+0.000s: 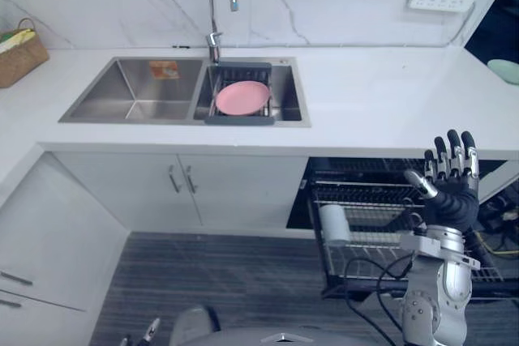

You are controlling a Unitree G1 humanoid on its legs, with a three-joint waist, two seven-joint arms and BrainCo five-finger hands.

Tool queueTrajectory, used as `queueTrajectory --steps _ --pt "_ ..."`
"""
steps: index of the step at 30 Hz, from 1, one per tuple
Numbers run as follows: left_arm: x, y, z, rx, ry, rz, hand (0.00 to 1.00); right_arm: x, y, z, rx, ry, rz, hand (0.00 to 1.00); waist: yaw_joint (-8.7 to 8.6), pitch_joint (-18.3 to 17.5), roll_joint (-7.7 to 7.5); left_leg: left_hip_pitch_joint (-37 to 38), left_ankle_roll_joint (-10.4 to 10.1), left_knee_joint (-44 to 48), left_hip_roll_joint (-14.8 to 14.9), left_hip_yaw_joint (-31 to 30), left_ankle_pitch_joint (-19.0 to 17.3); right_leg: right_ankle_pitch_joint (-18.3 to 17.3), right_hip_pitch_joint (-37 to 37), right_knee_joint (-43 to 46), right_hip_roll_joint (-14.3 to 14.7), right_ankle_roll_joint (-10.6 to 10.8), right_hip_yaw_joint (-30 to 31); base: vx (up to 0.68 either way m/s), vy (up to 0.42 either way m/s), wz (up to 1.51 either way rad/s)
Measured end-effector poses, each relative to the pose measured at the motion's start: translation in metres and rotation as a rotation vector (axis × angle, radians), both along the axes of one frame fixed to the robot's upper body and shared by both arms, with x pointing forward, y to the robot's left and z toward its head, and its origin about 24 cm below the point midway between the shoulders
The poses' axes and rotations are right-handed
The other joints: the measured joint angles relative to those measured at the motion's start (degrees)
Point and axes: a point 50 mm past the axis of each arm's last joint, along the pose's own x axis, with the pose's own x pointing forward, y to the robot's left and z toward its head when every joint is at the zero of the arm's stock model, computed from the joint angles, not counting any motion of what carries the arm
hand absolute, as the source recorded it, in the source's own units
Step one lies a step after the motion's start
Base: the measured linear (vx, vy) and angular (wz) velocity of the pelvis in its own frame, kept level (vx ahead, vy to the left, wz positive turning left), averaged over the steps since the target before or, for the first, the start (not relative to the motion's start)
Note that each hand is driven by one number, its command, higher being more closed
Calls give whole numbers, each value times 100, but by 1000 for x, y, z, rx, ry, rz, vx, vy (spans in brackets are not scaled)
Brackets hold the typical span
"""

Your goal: Walk over to the sink, pick up the cup, carry it to the dishwasher, place the cup inside the dishwasher, then close the dishwasher door

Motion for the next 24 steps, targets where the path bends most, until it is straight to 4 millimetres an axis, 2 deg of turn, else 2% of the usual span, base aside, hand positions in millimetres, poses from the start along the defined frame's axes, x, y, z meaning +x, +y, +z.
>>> queueTrajectory --steps 1,2,3,4,5,6,7,10,11,12,13,14,15,16,18,19,20,21,22,23,24 --pt "-6 -4 -1 -9 14 8 0 0 0 0 -3 1 0 0 50 17 49 -19 -76 -37 45 -156 24 -24 59 -114 27 2 164 238 318 -77" --pt "-20 -11 -2 -29 54 24 0 0 0 0 -6 9 9 0 79 6 138 -65 -10 176 63 -143 181 -135 228 -206 131 -89 566 317 268 -59" --pt "-21 -13 -3 -36 57 26 0 1 1 0 -5 9 14 0 86 13 173 -82 57 268 54 -128 187 -183 199 -26 160 -118 703 326 199 -54" --pt "-25 -7 -1 -16 60 24 0 3 8 -2 1 15 46 0 47 70 -15 -150 301 540 -38 51 44 -415 66 490 205 -61 922 302 85 -39" --pt "-26 2 0 5 65 26 0 4 9 -2 1 13 53 0 36 54 -222 -142 485 740 -157 183 -87 -638 56 553 63 -113 958 256 96 -34" --pt "-23 9 0 21 65 38 0 3 8 -4 10 13 44 0 29 49 -358 -97 561 828 -269 253 -234 -577 101 579 -54 -25 1047 252 131 -18" --pt "-21 11 0 24 62 35 0 3 8 -5 16 16 41 0 25 27 -420 -48 587 825 -321 273 -277 -501 100 626 -99 34 1106 289 216 -3" --pt "-11 19 1 53 50 -16 0 -1 6 -9 31 29 21 0 17 -80 -513 314 716 457 -520 426 -394 -191 -76 1241 -227 123 1123 214 147 -15" --pt "-8 21 2 62 45 -29 0 -1 6 -9 24 26 28 0 25 -105 -537 513 747 191 -577 516 -396 -75 -406 1973 -220 318 1192 271 117 -31" --pt "-5 25 3 74 42 -44 0 -1 7 -9 21 25 35 0 19 -102 -591 810 754 -97 -676 584 -400 179 -821 2857 -228 675 1260 282 102 -29" --pt "-4 28 4 84 39 -48 0 -1 7 -9 20 26 34 0 6 -104 -616 980 769 -245 -736 585 -399 380 -985 3210 -265 687 1250 307 79 -21" --pt "4 29 4 87 24 -61 0 -2 6 -10 20 32 30 0 -21 -121 -616 1225 863 -558 -810 594 -343 668 -1290 3842 -296 425 1170 196 46 -10" --pt "6 27 4 86 21 -76 0 -2 6 -10 21 31 31 0 -51 -127 -611 1323 875 -681 -826 587 -330 594 -1440 4080 -320 328 1060 240 33 -6" --pt "12 27 5 91 7 -102 0 -2 7 -10 20 31 35 0 -106 -133 -596 1486 870 -851 -828 583 -324 293 -1717 4244 -369 129 774 206 2 -5" --pt "22 30 7 105 -21 -120 0 -1 7 -10 18 31 38 0 -142 -132 -561 1655 816 -1001 -754 597 -254 -84 -2074 3945 -295 -12 415 339 -68 -2" --pt "30 32 9 120 -44 -134 0 -1 8 -10 12 28 50 0 -229 -126 -503 1760 713 -984 -577 612 -287 -206 -2256 3319 -99 -90 274 392 -136 6" --pt "33 33 9 124 -49 -145 0 0 9 -9 10 23 56 0 -246 -124 -473 1794 664 -978 -497 599 -315 -199 -2310 2989 0 -97 250 422 -194 6" --pt "40 36 11 132 -57 -160 0 2 12 -7 6 6 74 0 -251 -99 -435 1945 491 -941 -306 577 -415 90 -2326 1985 237 -122 220 295 -155 -4" --pt "41 38 12 136 -53 -168 0 3 14 -6 4 -3 82 0 -246 -115 -463 2007 390 -894 -277 581 -475 503 -2279 1493 304 -166 190 366 -197 -11" --pt "39 46 13 151 -36 -172 0 5 19 -4 -4 -16 115 0 -246 -162 -631 2149 155 -767 -345 558 -645 1665 -2195 876 329 -205 224 354 -231 -17" --pt "39 43 12 138 -26 -167 0 7 20 -4 -16 -14 133 0 -231 -207 -596 2220 101 -726 -260 535 -736 1498 -2065 897 367 -94 250 354 -236 -37"
